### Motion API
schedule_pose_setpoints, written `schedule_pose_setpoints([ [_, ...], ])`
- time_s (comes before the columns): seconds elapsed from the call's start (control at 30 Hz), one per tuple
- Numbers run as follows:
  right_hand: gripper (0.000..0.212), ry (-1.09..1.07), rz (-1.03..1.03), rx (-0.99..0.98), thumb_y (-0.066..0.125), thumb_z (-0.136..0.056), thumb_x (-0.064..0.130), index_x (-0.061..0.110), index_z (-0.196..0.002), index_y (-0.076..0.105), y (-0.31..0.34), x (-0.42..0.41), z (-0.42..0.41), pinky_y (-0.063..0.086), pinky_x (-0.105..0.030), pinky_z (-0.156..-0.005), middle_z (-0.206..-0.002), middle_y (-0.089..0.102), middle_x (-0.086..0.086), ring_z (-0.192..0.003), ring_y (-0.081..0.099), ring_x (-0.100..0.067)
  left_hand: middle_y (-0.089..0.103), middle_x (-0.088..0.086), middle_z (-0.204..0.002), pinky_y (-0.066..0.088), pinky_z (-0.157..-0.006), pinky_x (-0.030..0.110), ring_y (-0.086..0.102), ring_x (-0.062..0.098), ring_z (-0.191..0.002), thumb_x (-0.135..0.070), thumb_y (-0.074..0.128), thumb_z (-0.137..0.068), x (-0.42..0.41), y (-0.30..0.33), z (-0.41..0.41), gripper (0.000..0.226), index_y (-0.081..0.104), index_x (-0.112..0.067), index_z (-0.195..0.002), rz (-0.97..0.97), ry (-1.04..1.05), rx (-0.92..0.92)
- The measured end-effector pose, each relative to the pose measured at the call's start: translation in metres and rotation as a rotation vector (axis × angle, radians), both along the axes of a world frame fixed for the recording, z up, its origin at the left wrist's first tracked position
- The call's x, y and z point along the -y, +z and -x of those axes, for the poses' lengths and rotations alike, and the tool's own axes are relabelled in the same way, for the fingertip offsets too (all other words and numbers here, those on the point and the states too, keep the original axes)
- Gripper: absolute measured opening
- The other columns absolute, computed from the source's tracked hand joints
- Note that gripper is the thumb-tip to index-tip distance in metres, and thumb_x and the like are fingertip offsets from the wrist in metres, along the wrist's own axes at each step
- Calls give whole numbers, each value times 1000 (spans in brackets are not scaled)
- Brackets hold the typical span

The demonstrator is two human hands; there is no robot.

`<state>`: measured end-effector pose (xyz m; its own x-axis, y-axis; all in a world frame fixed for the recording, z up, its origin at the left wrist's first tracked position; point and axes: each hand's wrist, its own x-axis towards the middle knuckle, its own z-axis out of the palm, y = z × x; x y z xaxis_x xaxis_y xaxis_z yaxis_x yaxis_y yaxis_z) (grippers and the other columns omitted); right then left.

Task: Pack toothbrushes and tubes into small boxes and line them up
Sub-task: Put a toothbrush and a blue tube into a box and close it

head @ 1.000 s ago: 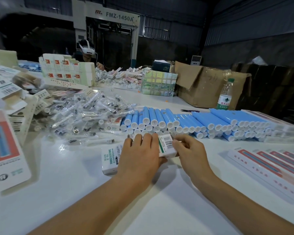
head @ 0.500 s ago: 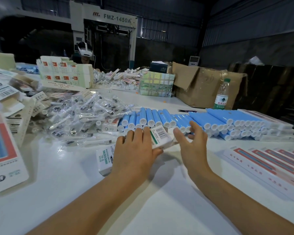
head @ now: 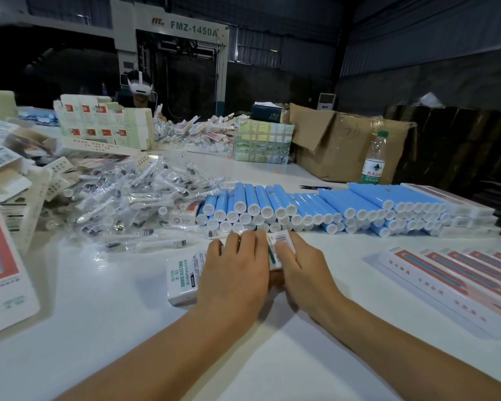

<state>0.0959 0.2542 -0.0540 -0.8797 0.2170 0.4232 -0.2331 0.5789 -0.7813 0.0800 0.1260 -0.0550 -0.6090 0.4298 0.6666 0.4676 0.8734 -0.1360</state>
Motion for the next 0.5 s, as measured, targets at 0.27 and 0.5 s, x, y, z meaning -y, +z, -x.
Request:
schedule_pose_setpoints([
  [0.27, 41, 364, 879, 222, 34, -102, 30, 5, -105, 65, 14, -4, -1, 57, -35, -65, -99, 72, -17, -87, 71, -25, 62, 8, -102, 47, -73, 38, 60, 26, -88, -58, 66, -76, 9, 9, 2, 72, 57, -5, -125, 28, 46, 73],
  [0.5, 28, 353, 885, 167, 39, -99, 12, 11, -102, 67, 13, -8, -2, 59, -40, -67, -101, 72, -18, -91, 71, -30, 67, 12, -87, 51, -61, 39, 64, 29, -73, -49, 82, -60, 12, 5, 6, 69, 68, -1, -108, -79, -57, -49],
])
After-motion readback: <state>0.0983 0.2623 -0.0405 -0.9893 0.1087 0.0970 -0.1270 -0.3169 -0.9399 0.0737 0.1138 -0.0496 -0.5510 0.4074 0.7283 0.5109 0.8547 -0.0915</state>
